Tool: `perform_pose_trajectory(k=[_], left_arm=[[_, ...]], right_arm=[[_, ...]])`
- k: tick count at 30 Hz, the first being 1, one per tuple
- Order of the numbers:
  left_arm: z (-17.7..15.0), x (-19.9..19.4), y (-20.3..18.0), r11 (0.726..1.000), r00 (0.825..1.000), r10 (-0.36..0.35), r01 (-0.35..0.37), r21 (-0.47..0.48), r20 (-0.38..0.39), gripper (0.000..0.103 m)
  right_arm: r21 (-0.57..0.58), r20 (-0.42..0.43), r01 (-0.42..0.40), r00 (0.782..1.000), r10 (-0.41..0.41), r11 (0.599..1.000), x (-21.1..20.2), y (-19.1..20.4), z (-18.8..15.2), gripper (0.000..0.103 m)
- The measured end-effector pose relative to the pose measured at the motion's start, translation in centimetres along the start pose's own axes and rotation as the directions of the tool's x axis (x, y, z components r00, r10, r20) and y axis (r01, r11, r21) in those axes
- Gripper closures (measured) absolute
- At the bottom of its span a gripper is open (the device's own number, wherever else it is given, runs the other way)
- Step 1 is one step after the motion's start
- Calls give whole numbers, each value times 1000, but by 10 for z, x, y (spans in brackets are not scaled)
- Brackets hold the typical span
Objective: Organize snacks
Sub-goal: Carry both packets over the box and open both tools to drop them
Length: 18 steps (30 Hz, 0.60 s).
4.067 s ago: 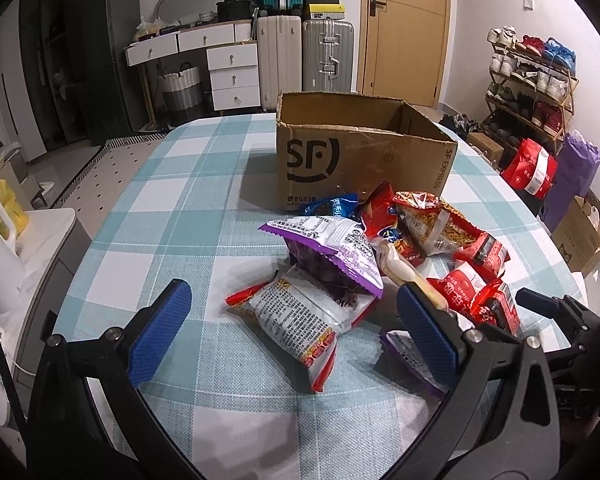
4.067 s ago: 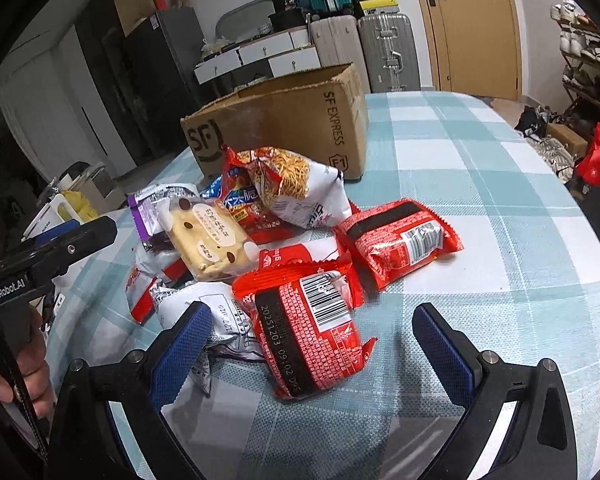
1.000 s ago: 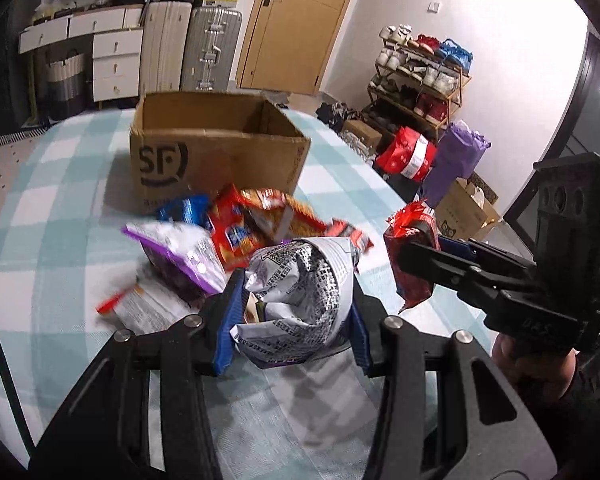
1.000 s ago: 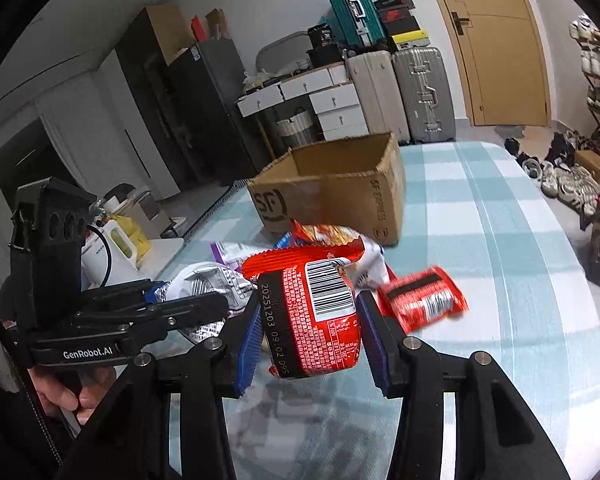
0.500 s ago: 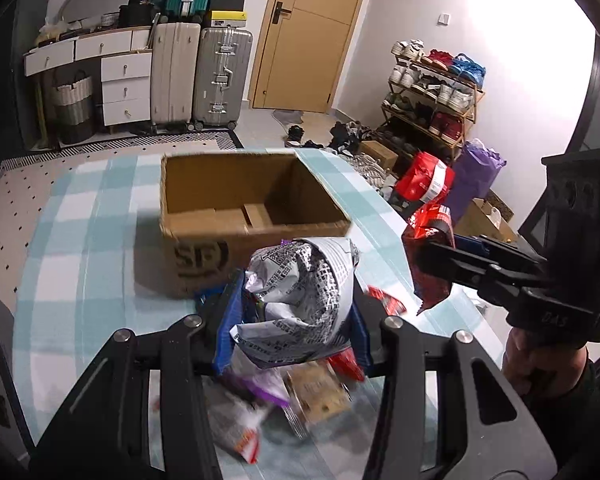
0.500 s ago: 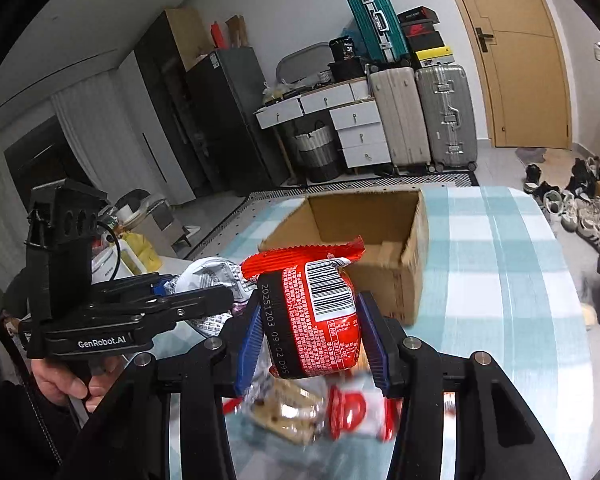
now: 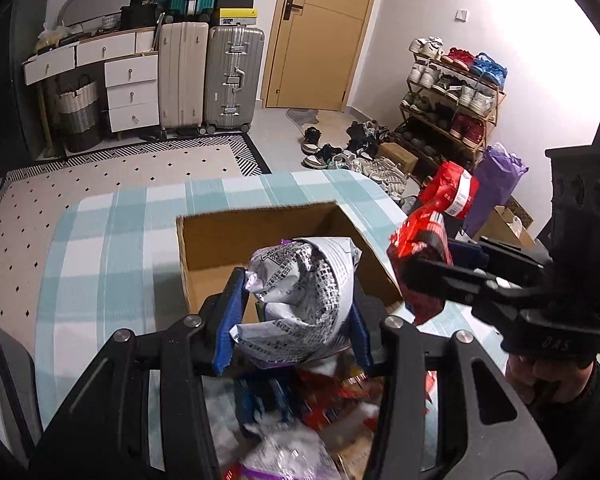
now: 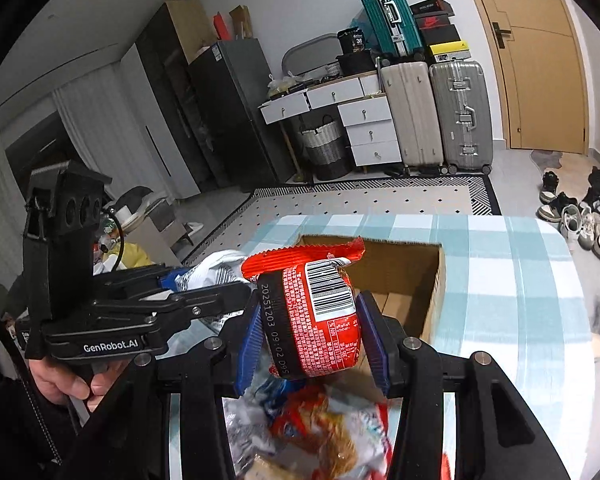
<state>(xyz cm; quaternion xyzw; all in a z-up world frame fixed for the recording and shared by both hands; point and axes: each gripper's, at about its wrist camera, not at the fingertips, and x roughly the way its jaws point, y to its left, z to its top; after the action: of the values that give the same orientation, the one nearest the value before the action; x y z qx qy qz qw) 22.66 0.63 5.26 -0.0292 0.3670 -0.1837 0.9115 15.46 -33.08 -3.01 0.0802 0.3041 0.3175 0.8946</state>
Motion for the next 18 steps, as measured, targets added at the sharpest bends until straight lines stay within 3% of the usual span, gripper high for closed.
perform_pose_trajectory(k=[7,18], left_arm=[[29,45,21,1000,999,15,-14,9,-33,60],[15,114,37,1000,995,4,-5,-7,-97,60]], right_arm=[[0,-21,2,1000,-2,1000,36,-14,22,57],[44,-83,32,996,-28,999,86,-49,15,57]])
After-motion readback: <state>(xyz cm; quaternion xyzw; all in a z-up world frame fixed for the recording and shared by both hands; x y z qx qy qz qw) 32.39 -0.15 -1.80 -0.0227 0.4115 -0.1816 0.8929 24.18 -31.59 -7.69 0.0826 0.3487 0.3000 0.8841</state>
